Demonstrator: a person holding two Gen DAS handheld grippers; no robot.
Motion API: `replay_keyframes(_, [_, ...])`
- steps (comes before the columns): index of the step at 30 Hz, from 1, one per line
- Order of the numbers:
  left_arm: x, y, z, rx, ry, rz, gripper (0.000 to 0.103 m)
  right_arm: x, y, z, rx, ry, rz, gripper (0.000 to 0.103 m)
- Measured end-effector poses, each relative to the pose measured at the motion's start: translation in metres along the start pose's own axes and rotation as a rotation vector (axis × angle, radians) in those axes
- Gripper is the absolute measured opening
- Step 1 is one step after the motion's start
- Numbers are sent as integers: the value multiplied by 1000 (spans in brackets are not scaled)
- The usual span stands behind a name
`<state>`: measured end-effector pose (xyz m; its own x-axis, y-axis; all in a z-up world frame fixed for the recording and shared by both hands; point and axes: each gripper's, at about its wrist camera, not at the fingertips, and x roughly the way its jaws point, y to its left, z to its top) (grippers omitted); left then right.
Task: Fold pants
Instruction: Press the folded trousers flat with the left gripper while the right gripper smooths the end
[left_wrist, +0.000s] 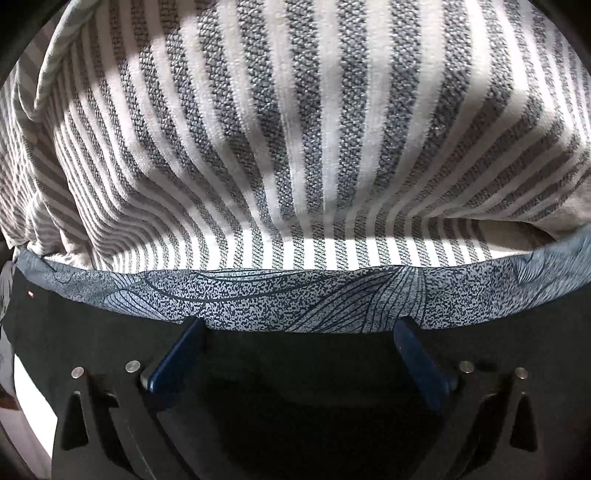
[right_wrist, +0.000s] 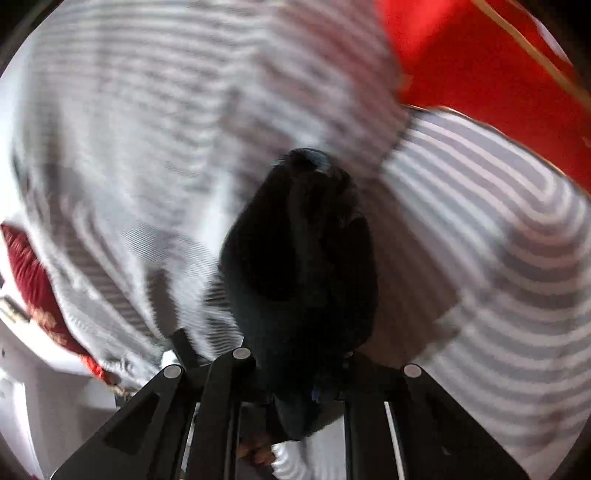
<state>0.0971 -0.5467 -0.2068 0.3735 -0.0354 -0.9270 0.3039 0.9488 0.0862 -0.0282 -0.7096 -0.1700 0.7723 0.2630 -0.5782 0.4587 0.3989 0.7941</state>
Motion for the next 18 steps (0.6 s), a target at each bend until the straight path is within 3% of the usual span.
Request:
replay_keyframes(5, [-13, 13, 3, -11, 39, -59, 103, 5, 51, -15, -97, 3, 37, 14])
replay_keyframes(8, [-23, 39, 2, -10, 5, -104, 103, 11, 79, -25, -166, 15, 40, 14])
replay_keyframes(14, [-42, 105, 0, -24, -35, -127, 103, 41, 147, -65, -381, 49, -34, 14])
replay_keyframes(18, [-43, 176, -7, -80, -26, -100, 103, 84, 188, -108, -531, 106, -123, 14])
